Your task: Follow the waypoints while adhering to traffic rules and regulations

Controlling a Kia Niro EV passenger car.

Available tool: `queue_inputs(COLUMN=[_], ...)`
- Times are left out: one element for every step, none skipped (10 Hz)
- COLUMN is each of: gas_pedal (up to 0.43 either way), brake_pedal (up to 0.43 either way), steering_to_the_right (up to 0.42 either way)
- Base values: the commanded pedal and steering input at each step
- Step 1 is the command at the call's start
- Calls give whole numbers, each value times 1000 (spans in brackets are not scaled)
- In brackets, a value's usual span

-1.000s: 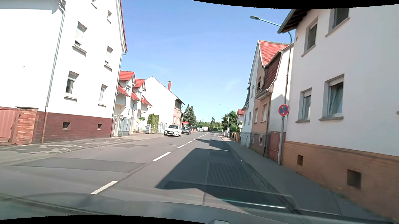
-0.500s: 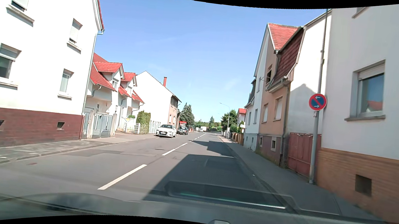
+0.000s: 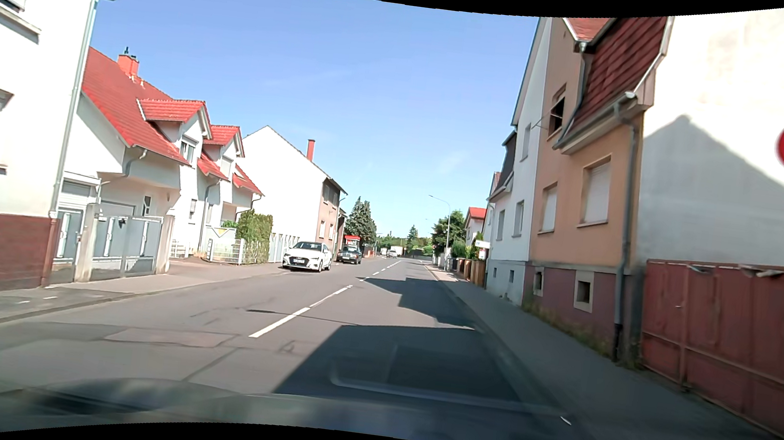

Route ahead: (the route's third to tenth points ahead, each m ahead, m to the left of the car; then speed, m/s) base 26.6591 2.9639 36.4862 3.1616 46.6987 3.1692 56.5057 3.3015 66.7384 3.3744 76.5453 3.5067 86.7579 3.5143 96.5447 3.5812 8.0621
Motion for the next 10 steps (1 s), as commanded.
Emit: queue_inputs(gas_pedal=[79, 79, 79, 79, 79, 79, 79, 79, 79, 79], brake_pedal=[0, 0, 0, 0, 0, 0, 0, 0, 0, 0], steering_to_the_right=[-6, -9, -10, -9, -9, -9, -9, -8, -8, -8])
